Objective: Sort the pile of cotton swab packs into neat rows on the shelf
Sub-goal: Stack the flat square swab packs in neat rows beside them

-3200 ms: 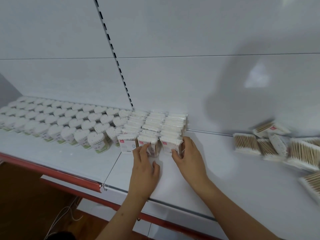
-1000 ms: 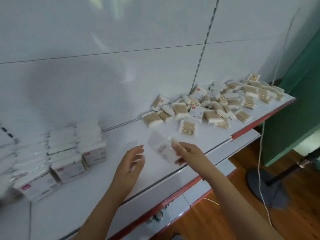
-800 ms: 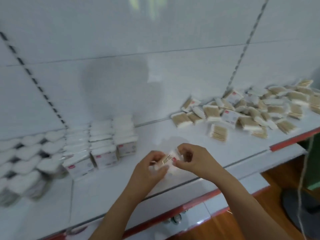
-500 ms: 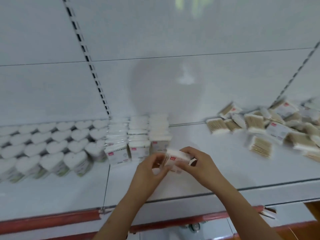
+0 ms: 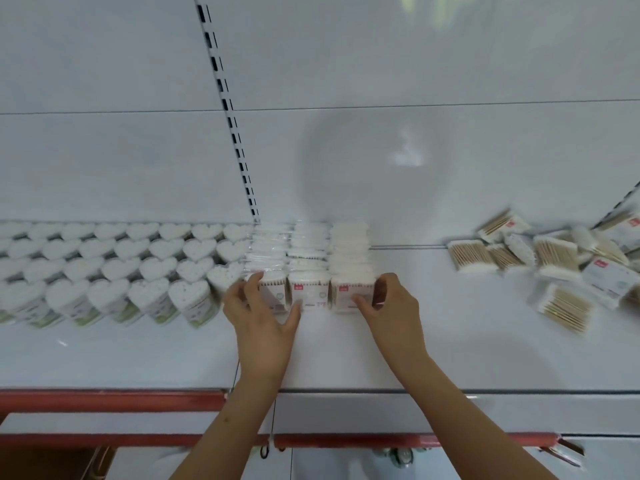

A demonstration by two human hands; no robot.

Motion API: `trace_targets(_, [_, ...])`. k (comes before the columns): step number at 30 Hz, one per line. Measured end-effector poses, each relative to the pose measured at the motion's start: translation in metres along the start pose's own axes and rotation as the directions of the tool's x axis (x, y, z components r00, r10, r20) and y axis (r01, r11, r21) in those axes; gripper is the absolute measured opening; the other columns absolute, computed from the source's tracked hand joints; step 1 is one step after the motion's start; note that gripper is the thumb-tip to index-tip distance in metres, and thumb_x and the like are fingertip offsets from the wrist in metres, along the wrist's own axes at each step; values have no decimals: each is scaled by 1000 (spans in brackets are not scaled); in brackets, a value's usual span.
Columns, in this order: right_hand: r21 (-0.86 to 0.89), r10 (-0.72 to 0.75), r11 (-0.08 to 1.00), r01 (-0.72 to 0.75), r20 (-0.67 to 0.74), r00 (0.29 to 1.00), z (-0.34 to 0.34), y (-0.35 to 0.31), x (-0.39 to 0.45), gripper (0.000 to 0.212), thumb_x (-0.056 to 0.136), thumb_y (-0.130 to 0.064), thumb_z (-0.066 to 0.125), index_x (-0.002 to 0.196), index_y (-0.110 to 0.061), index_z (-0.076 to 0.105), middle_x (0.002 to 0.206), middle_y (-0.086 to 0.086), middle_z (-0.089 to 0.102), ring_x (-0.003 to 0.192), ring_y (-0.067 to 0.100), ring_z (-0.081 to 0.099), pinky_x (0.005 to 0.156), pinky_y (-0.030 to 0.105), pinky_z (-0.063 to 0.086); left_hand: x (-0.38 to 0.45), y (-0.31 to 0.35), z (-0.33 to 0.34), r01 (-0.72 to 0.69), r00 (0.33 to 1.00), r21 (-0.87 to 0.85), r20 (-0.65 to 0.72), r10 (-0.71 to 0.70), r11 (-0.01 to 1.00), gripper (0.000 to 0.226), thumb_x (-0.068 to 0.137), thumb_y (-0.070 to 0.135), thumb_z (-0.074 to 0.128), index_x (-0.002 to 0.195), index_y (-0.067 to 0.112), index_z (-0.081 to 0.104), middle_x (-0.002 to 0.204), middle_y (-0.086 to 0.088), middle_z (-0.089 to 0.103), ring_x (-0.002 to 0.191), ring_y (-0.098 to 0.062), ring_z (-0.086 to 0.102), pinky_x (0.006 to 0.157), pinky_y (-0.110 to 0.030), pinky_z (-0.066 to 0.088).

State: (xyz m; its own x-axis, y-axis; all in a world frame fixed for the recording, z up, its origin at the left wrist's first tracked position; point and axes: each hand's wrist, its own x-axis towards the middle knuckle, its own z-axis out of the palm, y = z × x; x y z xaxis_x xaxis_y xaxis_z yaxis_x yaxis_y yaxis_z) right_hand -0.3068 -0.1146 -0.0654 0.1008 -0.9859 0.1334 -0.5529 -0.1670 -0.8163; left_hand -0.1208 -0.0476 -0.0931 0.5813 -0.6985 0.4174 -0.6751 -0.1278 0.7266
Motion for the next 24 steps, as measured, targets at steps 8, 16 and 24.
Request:
trace_targets(8, [-22, 0, 1000, 2, 103, 995, -5, 9, -1, 36, 88, -37, 72, 113, -19, 53, 104, -4, 59, 87, 11, 58, 78, 28, 53, -11, 9, -4, -170, 971, 225, -130, 202, 960, 59, 82, 21, 80, 130, 5, 49, 130, -24, 41, 123, -41, 42, 105, -53, 40])
trace_targets(16, [-186, -60, 982, 36, -127, 990, -96, 59, 1, 44, 96, -36, 61, 135, -17, 52, 130, -3, 55, 114, 12, 54, 95, 23, 43, -60, 83, 70, -567, 679, -187, 445, 584, 802, 43, 84, 8, 69, 124, 19, 58, 120, 2, 57, 106, -12, 56, 86, -22, 51])
trace_targets(24, [-445, 147, 864, -234, -222, 964, -223, 181, 13, 74, 81, -44, 75, 144, -17, 47, 149, 9, 44, 138, 32, 36, 115, 41, 30, -83, 141, 152, -550, 577, -226, 593, 561, 804, 37, 87, 16, 53, 122, 15, 66, 129, -4, 60, 122, -21, 48, 102, -40, 49])
